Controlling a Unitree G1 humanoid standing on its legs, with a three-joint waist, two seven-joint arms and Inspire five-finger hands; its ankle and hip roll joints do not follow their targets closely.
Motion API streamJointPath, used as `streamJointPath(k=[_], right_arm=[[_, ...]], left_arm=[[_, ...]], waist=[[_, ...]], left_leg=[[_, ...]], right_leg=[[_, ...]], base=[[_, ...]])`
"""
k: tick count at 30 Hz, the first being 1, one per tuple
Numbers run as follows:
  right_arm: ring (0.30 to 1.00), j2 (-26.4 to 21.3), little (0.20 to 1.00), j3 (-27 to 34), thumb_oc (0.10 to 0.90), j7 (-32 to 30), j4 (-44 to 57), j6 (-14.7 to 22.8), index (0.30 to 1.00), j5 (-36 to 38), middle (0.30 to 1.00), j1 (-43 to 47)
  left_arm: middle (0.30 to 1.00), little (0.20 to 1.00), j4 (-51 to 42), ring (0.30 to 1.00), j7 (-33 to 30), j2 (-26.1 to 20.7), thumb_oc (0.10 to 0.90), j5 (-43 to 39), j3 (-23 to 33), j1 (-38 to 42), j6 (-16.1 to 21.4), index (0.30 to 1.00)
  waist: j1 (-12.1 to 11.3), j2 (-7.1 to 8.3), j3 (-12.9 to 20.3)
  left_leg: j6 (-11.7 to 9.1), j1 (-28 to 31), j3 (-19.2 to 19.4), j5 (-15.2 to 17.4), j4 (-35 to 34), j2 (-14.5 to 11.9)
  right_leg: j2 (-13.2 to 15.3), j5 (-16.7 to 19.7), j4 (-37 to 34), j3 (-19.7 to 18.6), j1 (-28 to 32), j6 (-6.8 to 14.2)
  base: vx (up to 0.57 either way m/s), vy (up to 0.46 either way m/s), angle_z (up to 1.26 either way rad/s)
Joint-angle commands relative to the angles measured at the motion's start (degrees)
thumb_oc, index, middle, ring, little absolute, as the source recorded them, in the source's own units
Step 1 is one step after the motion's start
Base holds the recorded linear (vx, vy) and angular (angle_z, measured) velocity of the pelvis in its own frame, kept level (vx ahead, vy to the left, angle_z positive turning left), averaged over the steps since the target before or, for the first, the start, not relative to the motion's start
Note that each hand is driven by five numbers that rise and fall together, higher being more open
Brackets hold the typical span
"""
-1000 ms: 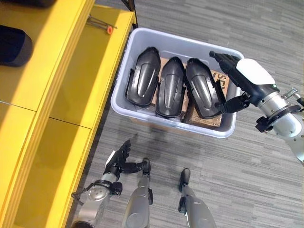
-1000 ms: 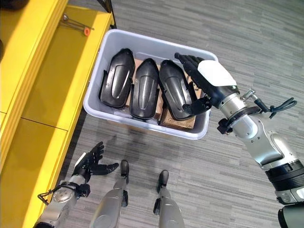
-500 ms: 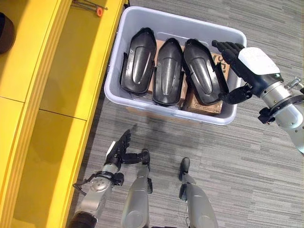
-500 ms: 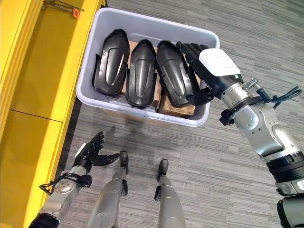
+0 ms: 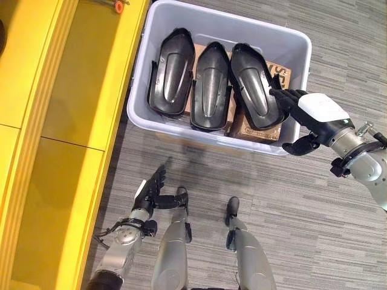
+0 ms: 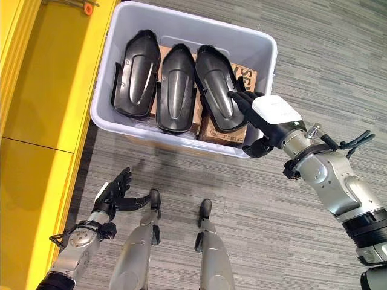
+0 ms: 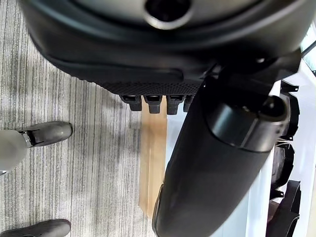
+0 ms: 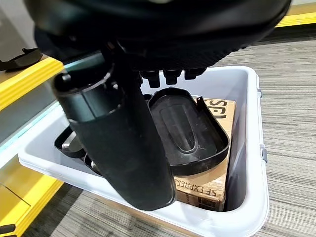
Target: Move parts from the plastic box to the shelf.
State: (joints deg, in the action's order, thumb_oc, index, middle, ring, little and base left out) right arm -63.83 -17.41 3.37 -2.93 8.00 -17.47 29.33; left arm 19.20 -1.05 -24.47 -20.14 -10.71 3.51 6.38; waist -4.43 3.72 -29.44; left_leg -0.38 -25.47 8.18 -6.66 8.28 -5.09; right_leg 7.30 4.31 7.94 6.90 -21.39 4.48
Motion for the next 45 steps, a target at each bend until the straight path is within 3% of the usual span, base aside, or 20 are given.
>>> streamJointPath(k=[1,9,14,24,45], right_arm=[[1.0,-4.6,1.0,0.9,0.9,-2.8,3.0,0.4,1.0,-2.1,1.0,6.3],[1.0,-7.3,1.0,3.2,0.9,-5.2,4.7,-0.9,1.0,-6.2,1.0,8.7],[1.0,-8.0,1.0,4.4,0.9,-5.7,5.3,-1.2,1.0,-6.5,1.0,8.9],[1.0,-8.9,1.0,1.1,0.9,-6.5,2.7,-2.2,1.0,-7.8,1.0,13.2],[1.0,-7.4,1.0,-2.1,0.9,-7.1,-0.7,-3.3,1.0,-10.6,1.0,15.4]], left_arm=[[1.0,1.0,-6.5,1.0,-0.5,-2.3,0.9,-1.5,-0.1,-3.0,4.0,1.0],[1.0,1.0,-7.4,1.0,-1.9,-2.7,0.9,-0.9,1.0,-2.5,3.4,1.0],[1.0,1.0,-7.9,1.0,-1.9,-2.8,0.9,-0.9,1.0,-2.9,3.1,1.0],[1.0,1.0,-8.1,1.0,-2.5,-3.2,0.9,-0.8,0.8,-2.6,3.1,1.0],[1.0,1.0,-9.3,1.0,-3.8,-3.1,0.9,-1.9,0.6,-2.7,3.7,1.0]], waist=[[-0.1,0.89,3.6],[0.1,0.99,3.3],[-0.2,1.06,3.6],[-1.0,1.49,3.4],[-1.0,0.31,1.9]], left_leg=[[-3.7,-2.1,-7.0,10.0,10.1,-2.7],[-3.5,-8.6,-8.8,11.7,15.8,-2.6],[-3.4,-9.9,-9.4,11.9,16.6,-2.4],[-3.0,-11.2,-10.0,12.7,17.9,-1.9],[-2.4,-14.0,-10.0,13.4,20.2,-1.2]], right_leg=[[4.1,-1.3,4.6,0.4,-2.0,2.7],[4.0,-4.1,11.5,0.7,-8.0,1.8],[4.0,-4.8,12.5,1.0,-8.9,1.6],[3.8,-5.1,13.3,1.0,-9.4,1.5],[3.8,-5.7,15.4,0.0,-12.2,1.2]], base=[[0.0,0.0,0.0],[-0.01,-0.012,0.08],[0.01,-0.009,0.05],[0.01,-0.005,0.02],[0.0,0.003,0.02]])
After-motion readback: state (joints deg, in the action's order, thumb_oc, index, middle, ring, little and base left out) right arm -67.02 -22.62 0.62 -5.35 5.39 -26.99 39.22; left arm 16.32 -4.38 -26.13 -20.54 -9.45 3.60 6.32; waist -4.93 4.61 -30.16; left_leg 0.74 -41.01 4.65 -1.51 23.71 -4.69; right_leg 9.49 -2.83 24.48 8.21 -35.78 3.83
